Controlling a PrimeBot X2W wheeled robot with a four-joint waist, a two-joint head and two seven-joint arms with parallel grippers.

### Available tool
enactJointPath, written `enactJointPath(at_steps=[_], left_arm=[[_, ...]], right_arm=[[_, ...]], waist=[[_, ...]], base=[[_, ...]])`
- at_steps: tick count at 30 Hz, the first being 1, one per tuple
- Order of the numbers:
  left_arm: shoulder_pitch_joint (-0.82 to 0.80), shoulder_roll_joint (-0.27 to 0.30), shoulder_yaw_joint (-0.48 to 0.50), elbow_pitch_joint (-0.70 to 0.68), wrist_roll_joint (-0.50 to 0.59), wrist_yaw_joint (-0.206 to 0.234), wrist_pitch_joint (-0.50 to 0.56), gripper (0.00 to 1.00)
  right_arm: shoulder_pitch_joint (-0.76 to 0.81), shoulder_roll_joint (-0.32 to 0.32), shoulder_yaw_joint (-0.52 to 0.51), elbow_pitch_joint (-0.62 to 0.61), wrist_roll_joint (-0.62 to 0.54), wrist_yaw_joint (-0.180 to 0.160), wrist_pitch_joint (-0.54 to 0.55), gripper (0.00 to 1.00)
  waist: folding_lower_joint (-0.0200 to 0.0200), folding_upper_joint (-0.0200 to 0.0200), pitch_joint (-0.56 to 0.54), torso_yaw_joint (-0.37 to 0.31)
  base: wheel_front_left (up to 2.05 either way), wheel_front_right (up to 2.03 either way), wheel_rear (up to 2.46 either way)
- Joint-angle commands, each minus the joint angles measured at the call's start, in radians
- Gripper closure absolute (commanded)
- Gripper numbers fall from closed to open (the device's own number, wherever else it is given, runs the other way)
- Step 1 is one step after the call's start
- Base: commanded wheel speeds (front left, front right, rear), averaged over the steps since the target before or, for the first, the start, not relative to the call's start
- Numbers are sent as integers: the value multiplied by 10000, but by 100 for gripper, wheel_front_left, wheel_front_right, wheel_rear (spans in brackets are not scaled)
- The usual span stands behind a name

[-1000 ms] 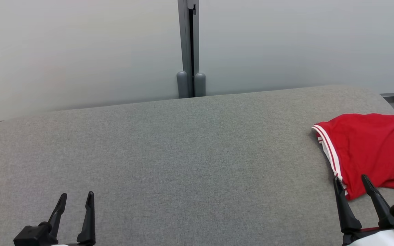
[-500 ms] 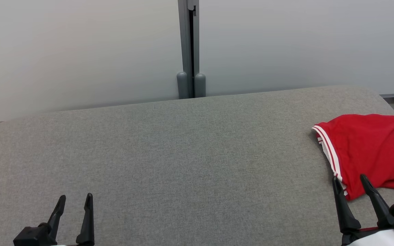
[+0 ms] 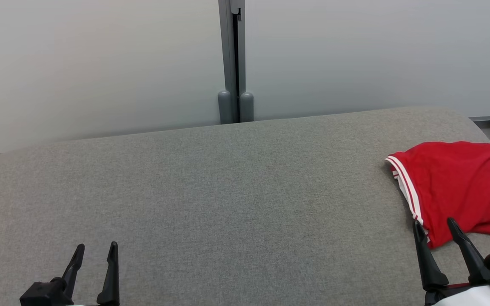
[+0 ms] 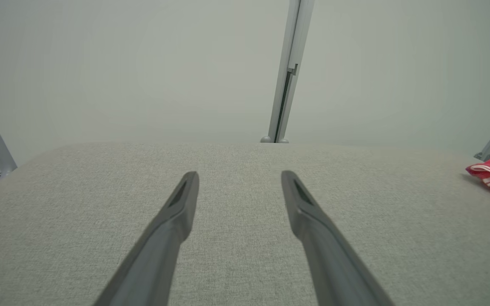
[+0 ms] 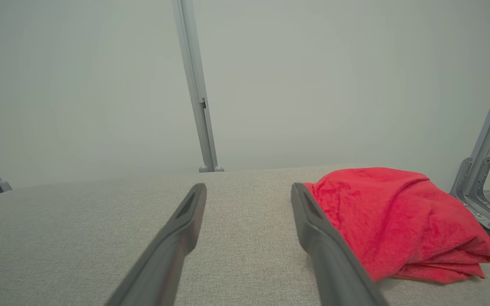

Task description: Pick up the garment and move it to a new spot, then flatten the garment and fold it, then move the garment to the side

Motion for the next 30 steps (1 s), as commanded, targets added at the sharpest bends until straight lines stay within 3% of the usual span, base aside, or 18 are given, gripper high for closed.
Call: enactJointPath(at_steps=[1,2,3,30], left_arm=[[-171,26,-27,44,-36,-15,-59,0],[-202,36,-47,40,-15,-33,-77,0],[3,-10,-63,42,0,-13,-4,100],[-666,-519,554,359,-3738,-387,1043,100]], right_arm=[[38,-62,3,-2,70,-5,-37,0],[29,-75,7,-11,84,-5,-33,0],[2,2,17,15,17,0,0,100],[-747,292,-304,975,4214,-1,371,100]], waist=[[0,-1,-15,-3],[0,-1,-20,0],[0,-1,-21,-1],[0,-1,100,101]], base=[[0,0,0],[0,0,0],[0,0,0],[0,0,0]])
